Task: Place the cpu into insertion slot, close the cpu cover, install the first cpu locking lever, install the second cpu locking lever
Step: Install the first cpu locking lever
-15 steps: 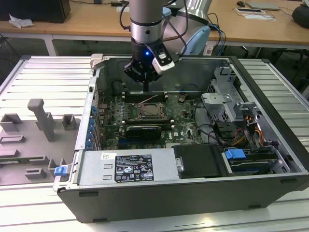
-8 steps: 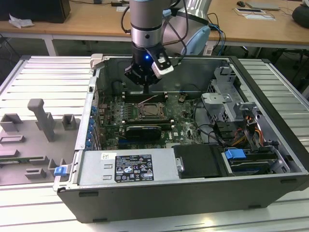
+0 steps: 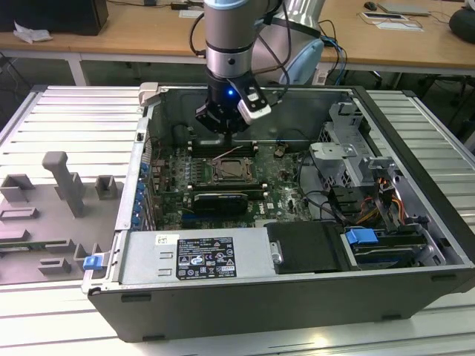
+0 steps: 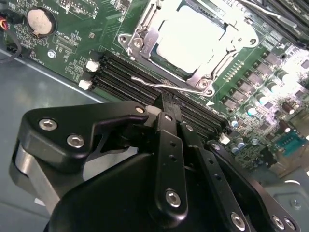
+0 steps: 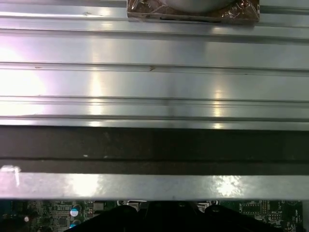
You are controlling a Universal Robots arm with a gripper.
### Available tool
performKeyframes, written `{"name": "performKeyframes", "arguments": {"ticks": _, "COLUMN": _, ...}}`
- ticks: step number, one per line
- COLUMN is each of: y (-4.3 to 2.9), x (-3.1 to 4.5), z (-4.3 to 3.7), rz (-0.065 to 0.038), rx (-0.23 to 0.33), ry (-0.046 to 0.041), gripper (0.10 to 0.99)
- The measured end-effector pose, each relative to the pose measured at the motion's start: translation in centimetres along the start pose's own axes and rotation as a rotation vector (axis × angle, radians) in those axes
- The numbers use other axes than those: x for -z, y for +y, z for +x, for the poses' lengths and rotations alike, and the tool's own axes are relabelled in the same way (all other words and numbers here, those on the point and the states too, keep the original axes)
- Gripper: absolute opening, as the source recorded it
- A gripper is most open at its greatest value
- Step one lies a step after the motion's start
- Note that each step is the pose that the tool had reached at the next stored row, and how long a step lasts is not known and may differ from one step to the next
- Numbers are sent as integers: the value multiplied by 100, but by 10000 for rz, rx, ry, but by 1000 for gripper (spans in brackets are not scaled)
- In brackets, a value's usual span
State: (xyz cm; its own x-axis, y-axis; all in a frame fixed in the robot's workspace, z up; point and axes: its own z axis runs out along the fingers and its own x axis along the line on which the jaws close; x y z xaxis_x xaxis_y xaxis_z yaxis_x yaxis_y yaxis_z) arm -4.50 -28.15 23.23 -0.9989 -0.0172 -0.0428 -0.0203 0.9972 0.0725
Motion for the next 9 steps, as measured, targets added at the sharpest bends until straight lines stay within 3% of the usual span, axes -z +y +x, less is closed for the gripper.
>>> {"name": "performKeyframes", "arguments": {"ticks": 9, "y": -3, "x": -52, "z": -82, "rz": -10, "rx": 211, "ry": 15, "gripper": 110}}
